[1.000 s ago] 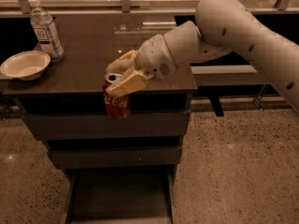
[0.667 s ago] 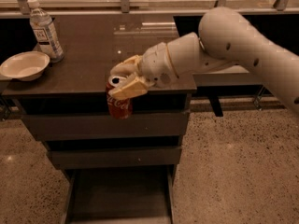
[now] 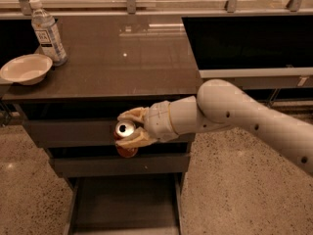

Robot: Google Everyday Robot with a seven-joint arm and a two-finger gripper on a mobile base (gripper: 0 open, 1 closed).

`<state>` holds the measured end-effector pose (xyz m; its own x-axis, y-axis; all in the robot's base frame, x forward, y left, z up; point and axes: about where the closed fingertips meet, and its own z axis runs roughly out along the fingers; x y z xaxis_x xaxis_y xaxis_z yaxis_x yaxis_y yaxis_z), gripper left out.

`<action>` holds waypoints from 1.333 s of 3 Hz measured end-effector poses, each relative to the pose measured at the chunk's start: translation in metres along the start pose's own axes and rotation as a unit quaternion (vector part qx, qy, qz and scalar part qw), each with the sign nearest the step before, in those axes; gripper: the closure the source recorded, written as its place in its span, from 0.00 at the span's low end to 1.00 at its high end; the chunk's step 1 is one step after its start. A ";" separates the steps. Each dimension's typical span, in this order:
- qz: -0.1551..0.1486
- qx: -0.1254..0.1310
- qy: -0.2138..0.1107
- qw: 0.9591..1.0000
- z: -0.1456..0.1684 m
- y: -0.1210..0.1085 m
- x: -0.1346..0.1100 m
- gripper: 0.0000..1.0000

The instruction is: Place coke can into bottom drawer

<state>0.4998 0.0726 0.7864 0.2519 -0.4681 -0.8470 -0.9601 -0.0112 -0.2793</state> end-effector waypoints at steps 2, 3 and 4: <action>-0.010 -0.012 0.001 1.000 0.026 0.013 0.026 1.00; -0.003 -0.001 -0.014 1.000 0.050 0.047 0.081 1.00; -0.008 -0.012 -0.036 0.999 0.081 0.083 0.150 1.00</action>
Offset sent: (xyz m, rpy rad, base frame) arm 0.0003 0.0134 -0.0581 -0.0227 -0.0019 0.0323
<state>0.4681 0.0730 0.5995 0.2739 -0.4032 -0.8732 -0.9585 -0.0402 -0.2821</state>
